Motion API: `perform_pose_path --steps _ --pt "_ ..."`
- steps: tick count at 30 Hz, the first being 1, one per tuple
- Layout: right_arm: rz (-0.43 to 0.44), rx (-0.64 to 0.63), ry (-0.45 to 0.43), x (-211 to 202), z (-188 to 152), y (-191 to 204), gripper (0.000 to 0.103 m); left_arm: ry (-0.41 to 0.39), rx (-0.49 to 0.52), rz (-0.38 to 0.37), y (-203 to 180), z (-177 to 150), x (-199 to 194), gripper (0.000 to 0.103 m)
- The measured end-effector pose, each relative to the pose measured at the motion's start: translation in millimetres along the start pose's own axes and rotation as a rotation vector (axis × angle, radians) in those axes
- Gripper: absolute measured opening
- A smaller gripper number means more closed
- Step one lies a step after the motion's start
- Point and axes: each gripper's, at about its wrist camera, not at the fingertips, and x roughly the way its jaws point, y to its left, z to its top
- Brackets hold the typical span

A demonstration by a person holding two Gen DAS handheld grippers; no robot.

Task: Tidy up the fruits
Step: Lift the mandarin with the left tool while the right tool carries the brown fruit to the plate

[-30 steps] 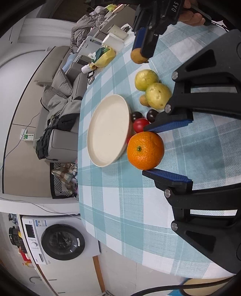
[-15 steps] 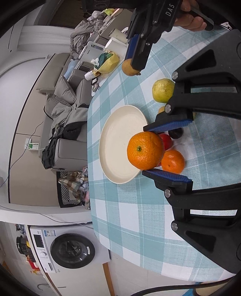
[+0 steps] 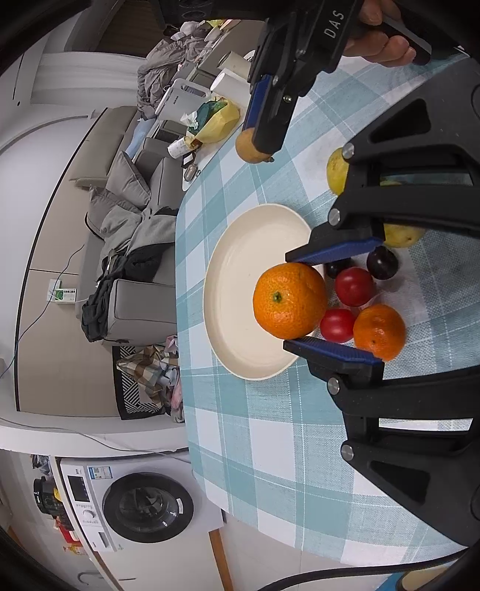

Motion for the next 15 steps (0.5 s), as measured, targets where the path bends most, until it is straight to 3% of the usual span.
perform_pose_path --steps 15 --pt "0.008 0.021 0.043 41.6 4.3 -16.0 0.029 0.029 -0.018 0.008 15.2 1.3 40.0 0.036"
